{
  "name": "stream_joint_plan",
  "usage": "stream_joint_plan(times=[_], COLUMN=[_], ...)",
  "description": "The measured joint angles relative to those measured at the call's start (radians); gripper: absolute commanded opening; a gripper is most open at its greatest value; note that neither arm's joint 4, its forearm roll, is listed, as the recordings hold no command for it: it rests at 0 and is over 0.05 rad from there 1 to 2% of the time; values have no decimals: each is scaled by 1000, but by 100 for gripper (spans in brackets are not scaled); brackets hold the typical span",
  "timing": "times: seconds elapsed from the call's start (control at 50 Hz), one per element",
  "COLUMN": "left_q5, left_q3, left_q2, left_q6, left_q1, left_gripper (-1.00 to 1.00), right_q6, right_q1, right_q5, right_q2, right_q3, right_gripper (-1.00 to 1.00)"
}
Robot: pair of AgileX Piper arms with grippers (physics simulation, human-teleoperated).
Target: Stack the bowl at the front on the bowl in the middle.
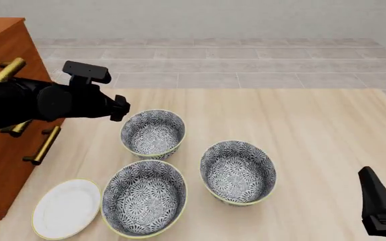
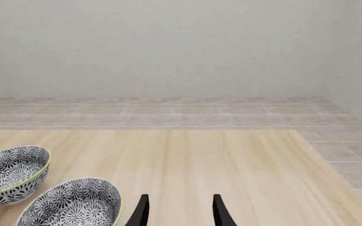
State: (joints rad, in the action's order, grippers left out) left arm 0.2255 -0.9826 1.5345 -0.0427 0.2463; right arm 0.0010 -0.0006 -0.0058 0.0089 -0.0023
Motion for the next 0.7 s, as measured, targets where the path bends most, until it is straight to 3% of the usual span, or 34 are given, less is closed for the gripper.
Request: stream_joint_plan(times=[0.7], left_q5=[-87], left_q3=[-16], left_q2=[140], left_q6=[13], left_q1=[-3], left_gripper=[100], right_q6=[0], right_q1=[0], right_q5=[0], right_q2=[0], right_q3=[0], right_gripper=[100])
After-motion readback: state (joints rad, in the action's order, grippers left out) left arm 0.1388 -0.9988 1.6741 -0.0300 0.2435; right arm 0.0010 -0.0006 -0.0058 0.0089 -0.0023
